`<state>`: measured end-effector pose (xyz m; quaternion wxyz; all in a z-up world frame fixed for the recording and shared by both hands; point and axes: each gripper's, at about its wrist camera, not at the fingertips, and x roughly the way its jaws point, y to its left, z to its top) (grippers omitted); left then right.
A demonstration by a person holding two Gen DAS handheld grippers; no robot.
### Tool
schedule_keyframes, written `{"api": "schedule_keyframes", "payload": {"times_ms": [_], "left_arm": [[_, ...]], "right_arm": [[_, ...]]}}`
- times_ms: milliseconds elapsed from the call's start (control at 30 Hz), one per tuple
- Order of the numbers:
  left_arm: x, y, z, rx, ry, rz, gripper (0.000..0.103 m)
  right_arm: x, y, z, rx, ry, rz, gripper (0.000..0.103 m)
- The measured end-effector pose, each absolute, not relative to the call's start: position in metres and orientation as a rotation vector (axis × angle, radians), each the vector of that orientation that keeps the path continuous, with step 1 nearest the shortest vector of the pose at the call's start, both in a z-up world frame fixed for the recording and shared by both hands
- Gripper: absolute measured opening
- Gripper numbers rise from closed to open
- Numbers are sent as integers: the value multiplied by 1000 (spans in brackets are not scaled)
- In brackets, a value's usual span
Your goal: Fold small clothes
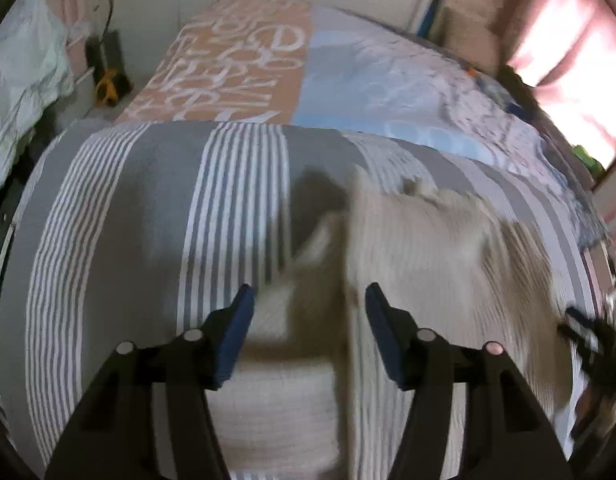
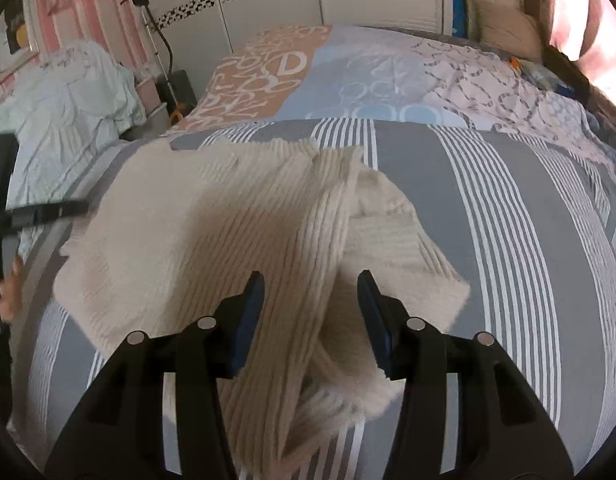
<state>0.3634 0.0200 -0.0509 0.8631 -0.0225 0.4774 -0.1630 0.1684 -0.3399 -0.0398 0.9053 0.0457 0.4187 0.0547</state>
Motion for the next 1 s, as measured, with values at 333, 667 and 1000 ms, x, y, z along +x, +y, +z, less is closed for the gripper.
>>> {"api": "schedule_keyframes", "payload": {"times_ms": [333,667,1000], "left_arm": [[259,-11,-70,74,985,-496,40],[229,7,-85,2,1058,-478,15],[219,5,-87,116,1040,-378,54]], "right_arm": [[113,-320,-74,204,926,174,9],[82,-333,-61,80,948,107,8],[78,-339,-36,83,886,109,32]]}}
